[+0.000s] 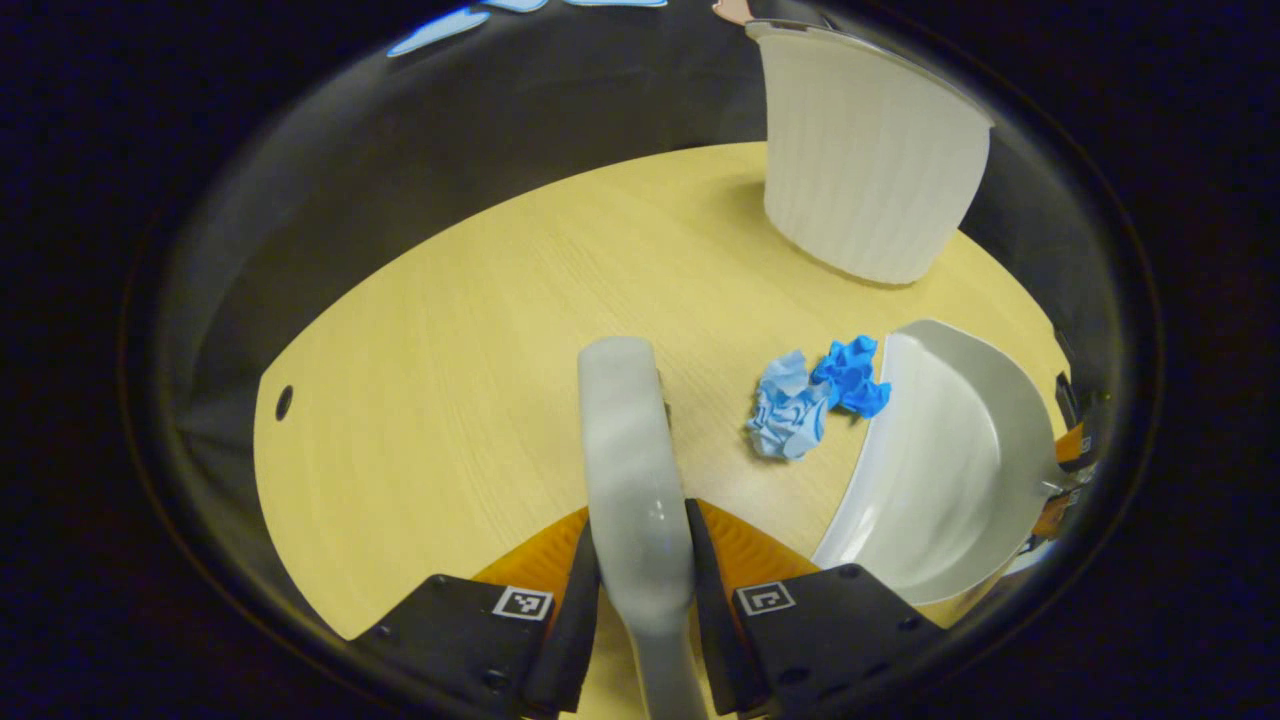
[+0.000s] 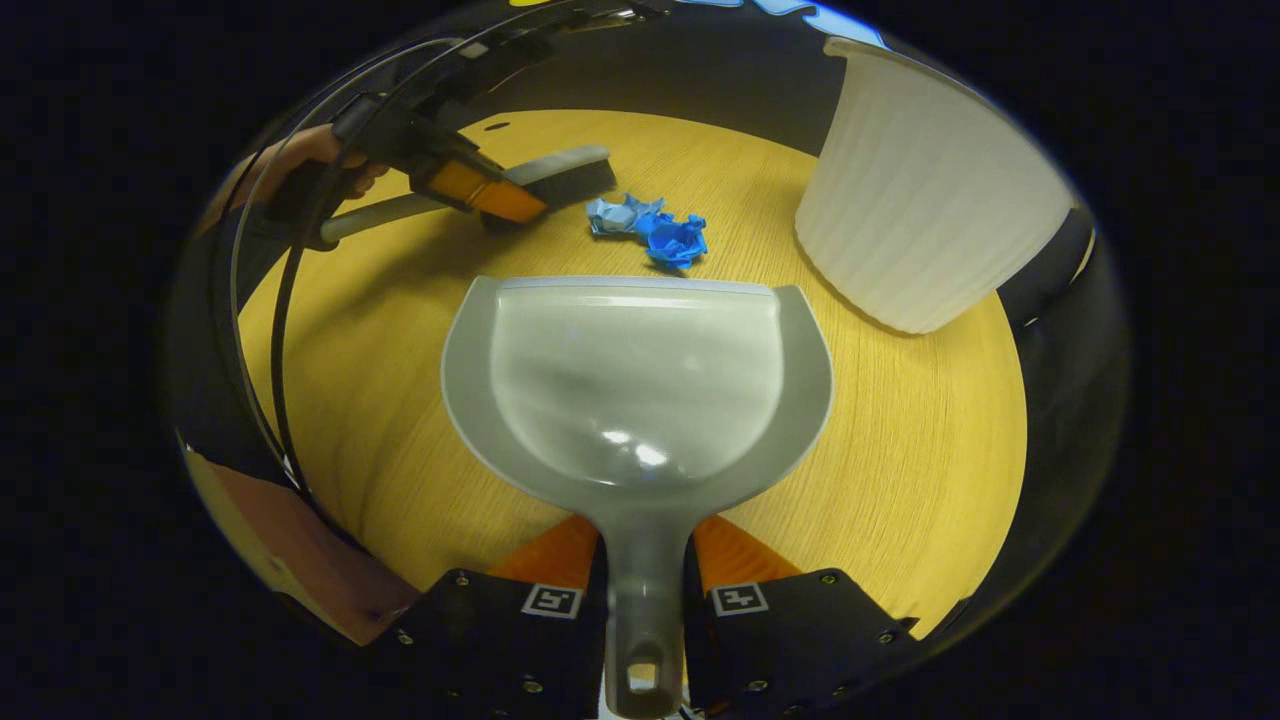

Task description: Pick up the small broom and dustpan from the desktop, sweep the trash into the dustpan with the broom, and then empty the trash into the garbage bin.

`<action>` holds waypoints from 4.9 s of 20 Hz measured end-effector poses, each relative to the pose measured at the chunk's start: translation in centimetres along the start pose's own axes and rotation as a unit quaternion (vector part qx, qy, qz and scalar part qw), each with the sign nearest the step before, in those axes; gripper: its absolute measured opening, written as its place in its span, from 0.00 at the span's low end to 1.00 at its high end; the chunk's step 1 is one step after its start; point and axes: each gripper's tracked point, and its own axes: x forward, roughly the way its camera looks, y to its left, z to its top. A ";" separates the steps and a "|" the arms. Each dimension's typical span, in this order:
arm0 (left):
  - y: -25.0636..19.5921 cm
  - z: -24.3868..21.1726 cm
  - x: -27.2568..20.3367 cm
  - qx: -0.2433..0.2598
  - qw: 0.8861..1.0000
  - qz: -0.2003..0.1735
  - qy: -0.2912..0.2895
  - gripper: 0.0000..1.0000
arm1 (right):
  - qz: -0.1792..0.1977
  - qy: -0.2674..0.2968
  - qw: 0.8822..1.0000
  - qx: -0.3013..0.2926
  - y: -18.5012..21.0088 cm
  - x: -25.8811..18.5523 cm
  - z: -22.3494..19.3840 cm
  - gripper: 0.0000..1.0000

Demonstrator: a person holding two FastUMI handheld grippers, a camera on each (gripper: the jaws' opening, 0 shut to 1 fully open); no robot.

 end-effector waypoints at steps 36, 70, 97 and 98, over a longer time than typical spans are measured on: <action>-2.6 8.2 -7.7 0.063 0.986 -0.151 -0.037 0.49 | -0.025 -0.025 0.999 0.039 -1.6 -6.2 5.7 0.27; 33.2 -15.9 -8.9 -0.118 0.989 -0.033 -0.080 0.52 | -0.014 -0.074 0.990 0.121 -8.2 -20.2 23.1 0.28; 30.3 -17.2 -10.5 -0.152 0.985 -0.040 -0.070 0.55 | 0.324 -0.194 0.757 0.534 -14.6 -20.2 41.0 0.27; 30.1 -17.1 -10.5 -0.151 0.985 -0.042 -0.070 0.55 | 0.345 -0.201 0.724 0.562 -15.1 -20.5 41.5 0.27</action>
